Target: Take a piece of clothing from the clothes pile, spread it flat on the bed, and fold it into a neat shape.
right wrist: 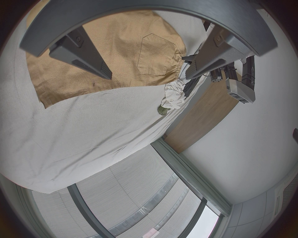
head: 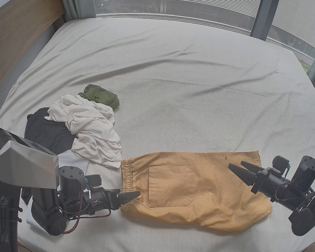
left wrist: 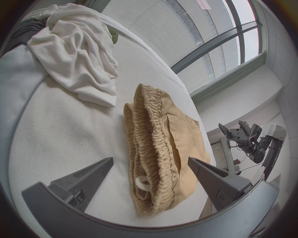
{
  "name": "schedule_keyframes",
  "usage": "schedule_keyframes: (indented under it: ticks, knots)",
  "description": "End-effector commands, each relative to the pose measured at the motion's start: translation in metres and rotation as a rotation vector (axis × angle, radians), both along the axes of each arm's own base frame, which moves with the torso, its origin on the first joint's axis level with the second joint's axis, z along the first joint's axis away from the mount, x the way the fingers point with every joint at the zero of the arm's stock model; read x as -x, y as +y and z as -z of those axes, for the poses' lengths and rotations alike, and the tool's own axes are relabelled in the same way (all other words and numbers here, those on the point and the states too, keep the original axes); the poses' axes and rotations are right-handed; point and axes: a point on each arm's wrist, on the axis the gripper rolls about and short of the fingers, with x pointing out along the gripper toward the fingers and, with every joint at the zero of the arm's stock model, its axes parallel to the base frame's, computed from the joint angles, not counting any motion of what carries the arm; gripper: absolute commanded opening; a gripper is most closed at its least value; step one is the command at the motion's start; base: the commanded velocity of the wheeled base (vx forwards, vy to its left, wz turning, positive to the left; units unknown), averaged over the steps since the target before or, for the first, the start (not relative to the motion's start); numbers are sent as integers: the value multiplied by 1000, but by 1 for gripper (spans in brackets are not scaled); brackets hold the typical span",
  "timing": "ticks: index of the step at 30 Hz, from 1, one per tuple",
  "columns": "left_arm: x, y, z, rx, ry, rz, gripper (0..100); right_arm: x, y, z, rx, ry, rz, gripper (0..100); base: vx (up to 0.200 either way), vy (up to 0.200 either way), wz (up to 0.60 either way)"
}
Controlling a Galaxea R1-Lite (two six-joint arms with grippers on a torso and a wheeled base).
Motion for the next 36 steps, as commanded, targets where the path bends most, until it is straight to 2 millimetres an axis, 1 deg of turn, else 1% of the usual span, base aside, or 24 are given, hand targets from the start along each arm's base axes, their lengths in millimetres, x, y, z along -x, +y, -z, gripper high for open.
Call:
schedule_keyframes:
  ticks: [1,13,28,29,36]
  knots:
    - [-5,-7,11,-1,11,13,100,0,0,0,0,-1,1,100,0,0,0]
    - [-11,-26,5,86,25,25,100,1,3,0,0,2,-10,100,0,0,0]
    - [-15,-31,2,135,43,12,100,1,4,1,1,5,-15,100,0,0,0]
    - [-15,-31,3,136,47,14,0,1,4,1,1,5,-13,100,0,0,0]
    - [-17,-30,0,146,40,6,0,0,4,4,6,13,-13,100,0,0,0]
